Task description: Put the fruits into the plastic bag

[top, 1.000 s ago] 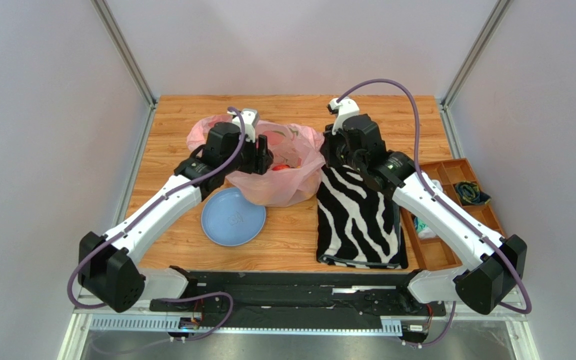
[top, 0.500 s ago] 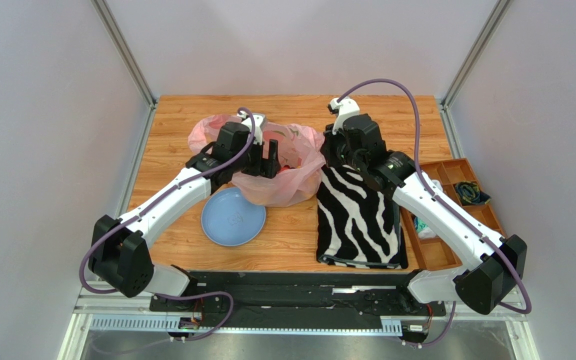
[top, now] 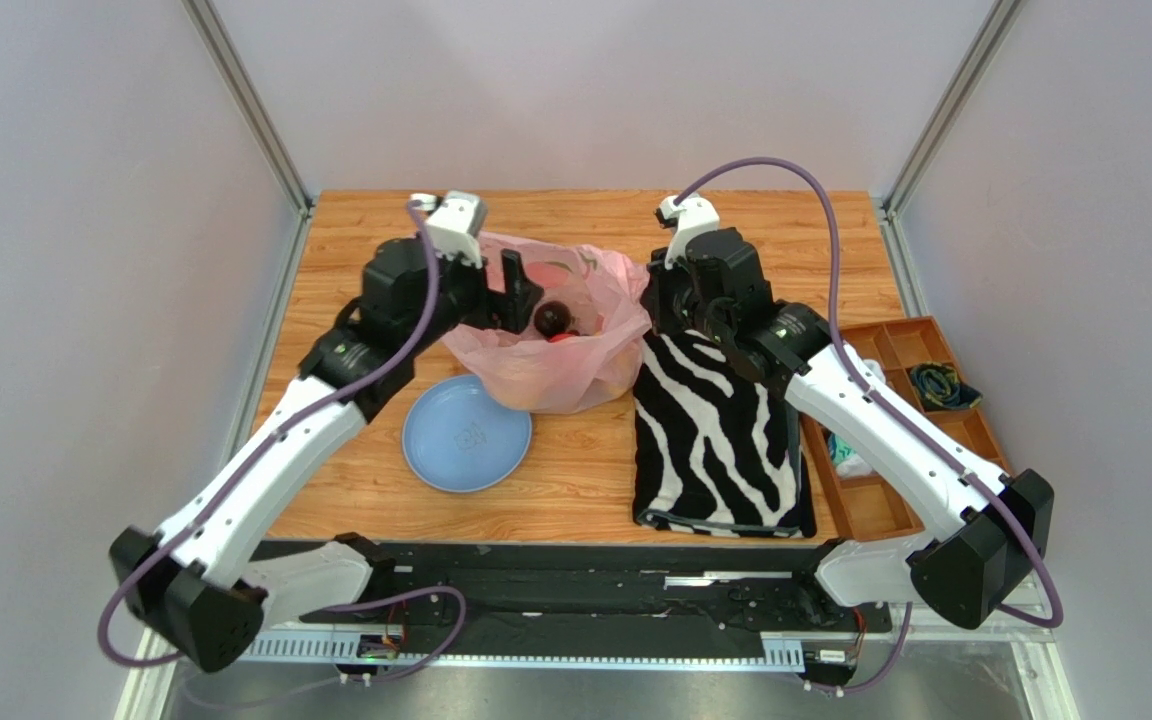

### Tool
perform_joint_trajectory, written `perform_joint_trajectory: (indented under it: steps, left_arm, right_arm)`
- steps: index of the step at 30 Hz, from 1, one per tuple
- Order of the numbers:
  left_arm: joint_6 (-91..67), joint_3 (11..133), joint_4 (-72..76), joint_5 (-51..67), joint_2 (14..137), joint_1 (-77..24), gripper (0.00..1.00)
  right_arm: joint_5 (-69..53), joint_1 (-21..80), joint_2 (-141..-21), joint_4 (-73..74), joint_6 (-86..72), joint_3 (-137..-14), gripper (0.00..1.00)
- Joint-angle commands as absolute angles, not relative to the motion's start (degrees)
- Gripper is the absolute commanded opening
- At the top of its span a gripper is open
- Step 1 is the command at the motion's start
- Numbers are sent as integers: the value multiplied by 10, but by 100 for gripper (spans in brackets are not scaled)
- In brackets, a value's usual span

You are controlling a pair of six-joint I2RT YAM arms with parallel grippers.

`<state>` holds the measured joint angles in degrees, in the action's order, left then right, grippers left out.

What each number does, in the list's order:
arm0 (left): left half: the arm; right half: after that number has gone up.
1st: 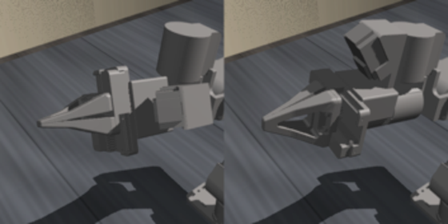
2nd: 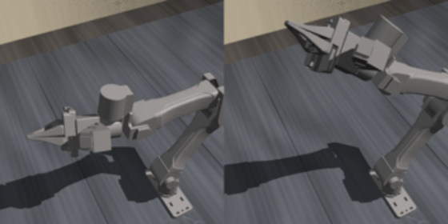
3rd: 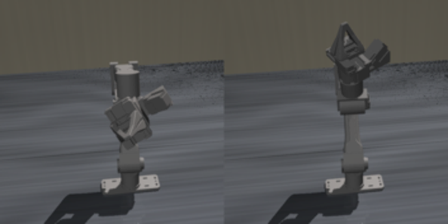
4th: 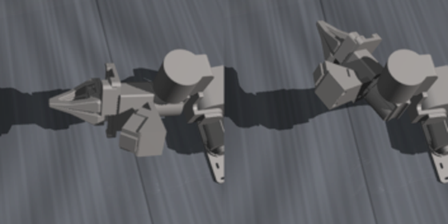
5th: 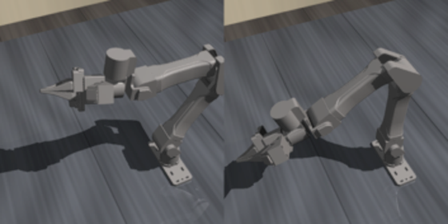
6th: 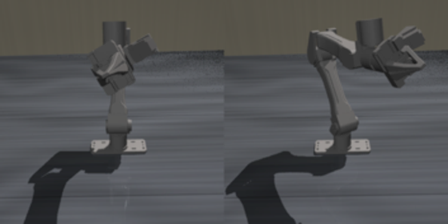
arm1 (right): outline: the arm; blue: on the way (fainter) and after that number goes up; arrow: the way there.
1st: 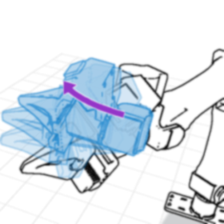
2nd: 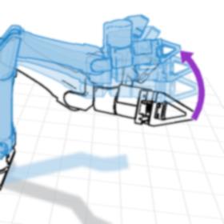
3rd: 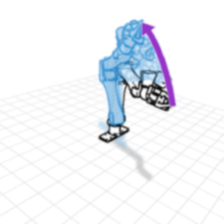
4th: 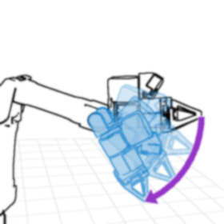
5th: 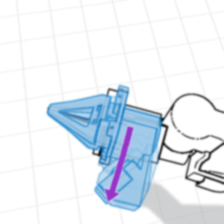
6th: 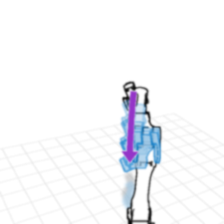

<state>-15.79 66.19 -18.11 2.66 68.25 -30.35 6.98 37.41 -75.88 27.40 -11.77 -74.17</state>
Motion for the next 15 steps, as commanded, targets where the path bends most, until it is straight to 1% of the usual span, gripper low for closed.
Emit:
perform_joint_trajectory:
  steps: [1,3,5,7,11,15]
  left_arm:
    - [-110,653,-130,-65,572,-303,99]
    - [-94,656,-166,-119,556,-297,99]
    - [-106,664,-222,-145,555,-270,99]
    - [-122,650,-236,-163,541,-238,99]
    - [-161,585,-215,-130,487,-191,99]
    - [-179,570,-219,-72,491,-164,99]
  right_arm:
    - [69,372,-762,272,-120,-756,0]
    - [67,372,-764,272,-120,-758,0]
    - [64,372,-766,271,-121,-758,0]
    - [62,372,-769,272,-123,-759,0]
    - [61,371,-769,272,-125,-758,0]
    - [60,372,-771,273,-125,-760,0]
